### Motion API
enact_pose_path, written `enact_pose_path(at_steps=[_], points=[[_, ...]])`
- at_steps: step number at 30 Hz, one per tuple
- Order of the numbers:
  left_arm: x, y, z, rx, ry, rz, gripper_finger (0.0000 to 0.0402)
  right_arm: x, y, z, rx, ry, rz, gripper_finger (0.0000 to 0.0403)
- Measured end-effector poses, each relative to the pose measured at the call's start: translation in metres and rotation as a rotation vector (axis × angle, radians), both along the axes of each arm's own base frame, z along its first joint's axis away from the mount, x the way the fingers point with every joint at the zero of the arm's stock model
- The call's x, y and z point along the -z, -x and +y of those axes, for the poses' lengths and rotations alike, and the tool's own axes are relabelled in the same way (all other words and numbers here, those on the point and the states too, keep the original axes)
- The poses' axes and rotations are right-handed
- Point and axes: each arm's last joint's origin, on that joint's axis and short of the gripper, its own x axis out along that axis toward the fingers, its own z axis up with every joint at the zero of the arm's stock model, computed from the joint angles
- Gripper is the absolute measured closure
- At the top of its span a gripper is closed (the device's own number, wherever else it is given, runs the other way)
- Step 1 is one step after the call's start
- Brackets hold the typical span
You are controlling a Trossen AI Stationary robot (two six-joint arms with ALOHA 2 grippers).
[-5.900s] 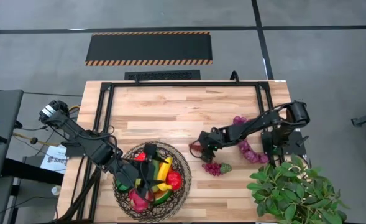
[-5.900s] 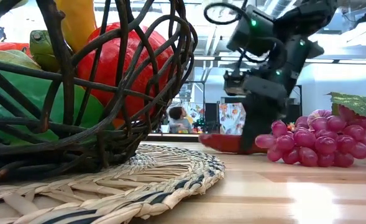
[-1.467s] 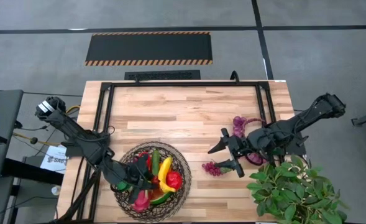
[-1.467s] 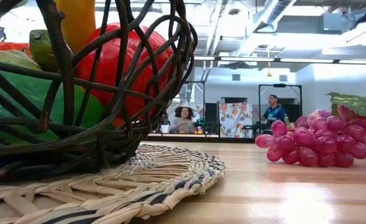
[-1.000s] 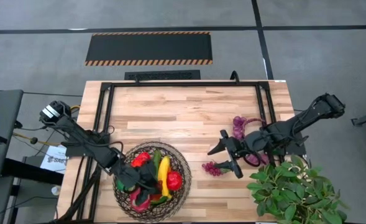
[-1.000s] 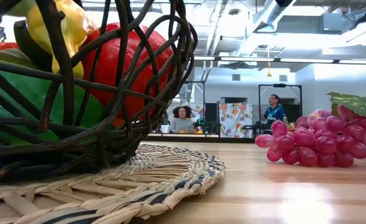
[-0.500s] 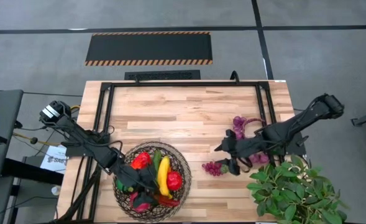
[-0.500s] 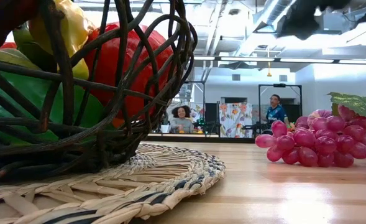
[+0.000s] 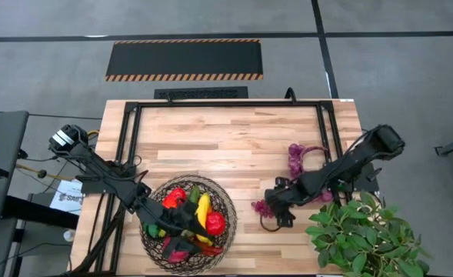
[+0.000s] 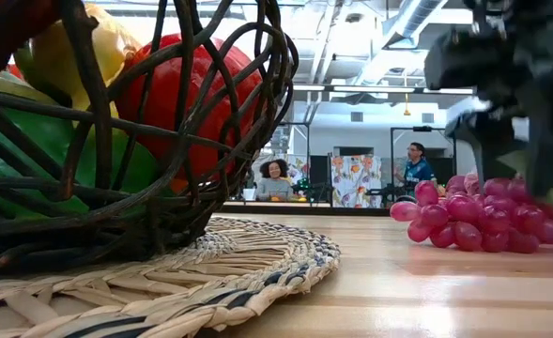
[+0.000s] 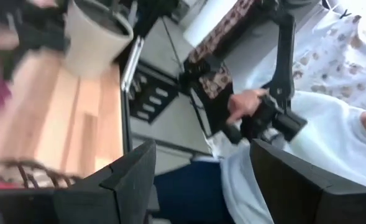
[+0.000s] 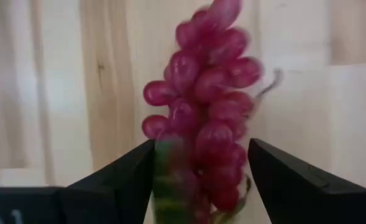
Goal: Build produce basket
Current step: Put the grapes into the woven basket
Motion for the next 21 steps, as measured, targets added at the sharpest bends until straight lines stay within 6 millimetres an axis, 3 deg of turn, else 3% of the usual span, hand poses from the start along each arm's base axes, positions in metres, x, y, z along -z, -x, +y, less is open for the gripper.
enact_pose_path(at_steps=[6,11,16,21], points=[[-0.003,-0.002,0.002,-0.062,-0.071,-0.073,0.0156,0.028,-0.007,0.004,-0.015,0.014,0.095,0.0126],[-0.003,-0.003,0.005,-0.124,-0.135,-0.1,0.0156,0.035,-0.009,0.004,-0.001,0.039,0.112,0.0137],[-0.003,-0.008,0.013,-0.215,-0.173,-0.11,0.0156,0.025,-0.006,0.002,0.001,0.055,0.061,0.0187],[-0.003,-0.015,0.026,-0.316,-0.223,-0.118,0.0156,-0.008,-0.005,-0.002,0.008,0.077,-0.125,0.0247]])
